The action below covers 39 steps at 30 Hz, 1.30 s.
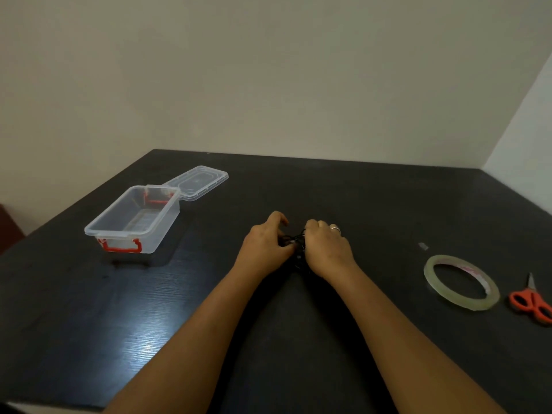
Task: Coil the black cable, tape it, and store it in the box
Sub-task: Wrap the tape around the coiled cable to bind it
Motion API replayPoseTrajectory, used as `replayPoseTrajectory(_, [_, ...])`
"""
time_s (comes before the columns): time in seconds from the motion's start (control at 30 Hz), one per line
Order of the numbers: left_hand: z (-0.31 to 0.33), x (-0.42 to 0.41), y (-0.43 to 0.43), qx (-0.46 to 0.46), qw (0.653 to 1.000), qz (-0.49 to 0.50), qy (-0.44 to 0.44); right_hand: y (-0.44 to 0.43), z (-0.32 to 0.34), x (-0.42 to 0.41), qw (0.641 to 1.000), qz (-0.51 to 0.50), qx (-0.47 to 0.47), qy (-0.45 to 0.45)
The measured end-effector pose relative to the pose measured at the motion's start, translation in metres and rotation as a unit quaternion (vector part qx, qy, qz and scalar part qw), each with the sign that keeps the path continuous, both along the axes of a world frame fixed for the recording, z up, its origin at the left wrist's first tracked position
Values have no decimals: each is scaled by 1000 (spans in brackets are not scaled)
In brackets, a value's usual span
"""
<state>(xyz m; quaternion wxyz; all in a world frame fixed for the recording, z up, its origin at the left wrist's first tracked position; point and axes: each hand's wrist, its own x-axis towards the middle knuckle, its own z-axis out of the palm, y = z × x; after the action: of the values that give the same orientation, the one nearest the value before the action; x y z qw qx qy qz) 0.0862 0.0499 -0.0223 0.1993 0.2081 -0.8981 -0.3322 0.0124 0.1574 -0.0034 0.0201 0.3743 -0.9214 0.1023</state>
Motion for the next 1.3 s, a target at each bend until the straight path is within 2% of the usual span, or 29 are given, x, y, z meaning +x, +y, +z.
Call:
replayPoseTrajectory(0.1, [2,1,5,11,1000,-16,18,1,1,-5,998,20,-29,-46])
replayPoseTrajectory(0.17, [3,0,6,62,996,-21,61,3,2,-15,984,36,-90,-151])
replayPoseTrajectory(0.23, [7,-1,6,154,982,-14,108,8,3,-23,942,62,-182,-274])
replayPoseTrajectory(0.3, [11,0,7,312,938,-31,146,15,6,-28,889,81,-264,-367])
replayPoseTrajectory(0.37, [15,0,9,463,868,-61,170,22,8,-33,842,92,-317,-427])
replayPoseTrajectory(0.43, [18,1,11,528,829,-72,172,26,10,-36,803,110,-344,-473])
replayPoseTrajectory(0.53, [19,1,11,554,805,-82,195,26,11,-35,764,119,-359,-522])
replayPoseTrajectory(0.63, [21,4,8,568,786,-95,225,23,11,-34,756,123,-354,-537])
replayPoseTrajectory(0.8, [23,10,7,557,788,-151,214,21,12,-29,726,131,-369,-565])
replayPoseTrajectory(1.07, [26,10,10,544,796,-169,203,11,7,-24,712,108,-391,-573])
replayPoseTrajectory(1.23, [31,12,11,592,753,-154,243,3,5,-22,665,30,-471,-579])
replayPoseTrajectory(1.3, [31,12,9,607,739,-141,257,0,3,-20,664,7,-481,-572])
